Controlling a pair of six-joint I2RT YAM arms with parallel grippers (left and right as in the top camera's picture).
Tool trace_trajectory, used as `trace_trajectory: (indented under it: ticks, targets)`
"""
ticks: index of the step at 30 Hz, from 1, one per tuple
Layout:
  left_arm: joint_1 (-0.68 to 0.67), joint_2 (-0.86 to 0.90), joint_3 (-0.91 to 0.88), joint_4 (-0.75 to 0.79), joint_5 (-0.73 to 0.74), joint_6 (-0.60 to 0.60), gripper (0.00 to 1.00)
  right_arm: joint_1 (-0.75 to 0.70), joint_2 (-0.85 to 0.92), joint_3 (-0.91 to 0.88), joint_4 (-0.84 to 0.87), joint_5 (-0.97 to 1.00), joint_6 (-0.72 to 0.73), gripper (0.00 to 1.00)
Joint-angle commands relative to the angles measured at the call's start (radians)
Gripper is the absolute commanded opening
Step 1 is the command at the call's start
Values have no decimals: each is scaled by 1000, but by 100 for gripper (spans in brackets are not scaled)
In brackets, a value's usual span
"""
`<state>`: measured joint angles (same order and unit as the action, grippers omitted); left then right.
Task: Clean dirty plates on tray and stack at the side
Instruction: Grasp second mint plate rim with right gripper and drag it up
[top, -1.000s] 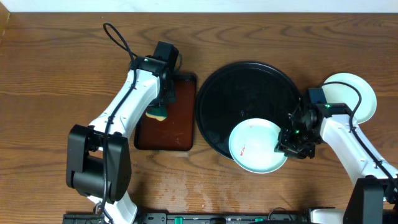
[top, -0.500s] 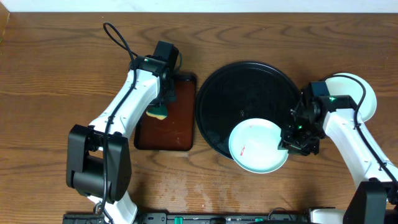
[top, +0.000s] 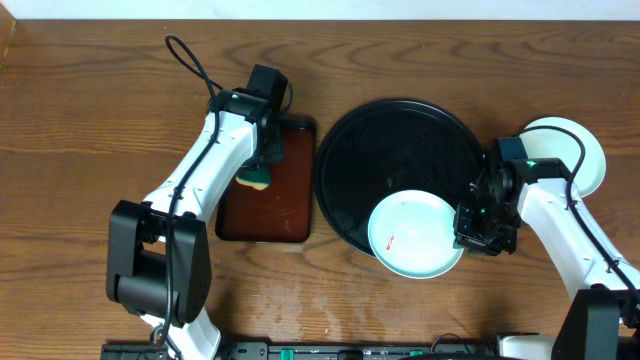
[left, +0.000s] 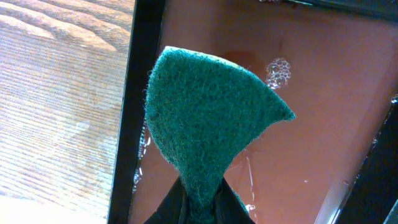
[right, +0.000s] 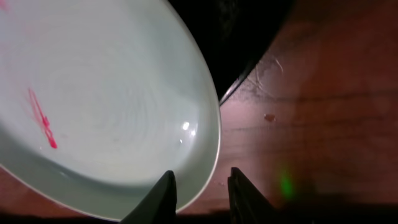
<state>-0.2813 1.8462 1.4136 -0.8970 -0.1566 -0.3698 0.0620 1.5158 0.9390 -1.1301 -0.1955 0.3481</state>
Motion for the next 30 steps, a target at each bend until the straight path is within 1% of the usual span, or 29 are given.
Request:
trace_trajectory:
  ticks: [1, 9, 15, 17, 20, 22, 25, 30]
  targets:
    - [7, 11, -4, -2, -9, -2, 8, -1, -4, -27, 20, 11, 0, 24]
    - [7, 11, -4, -2, -9, -2, 8, -2, -4, -93, 117, 11, 22, 22]
    - [7, 11, -4, -2, -9, -2, 8, -2, -4, -93, 140, 11, 22, 9]
    - [7, 11, -4, -2, -9, -2, 8, -2, -4, -93, 135, 11, 22, 1]
    - [7, 11, -4, -2, -9, -2, 8, -2, -4, -92, 140, 11, 22, 1]
    - [7, 11, -4, -2, -9, -2, 8, -3, -4, -85, 173, 2, 22, 1]
    - [7, 11, -4, -2, -9, -2, 8, -10, -4, -45, 239, -68, 25, 1]
    - [7, 11, -5, -2, -9, -2, 8, -31, -4, -4, 386, -70, 119, 1]
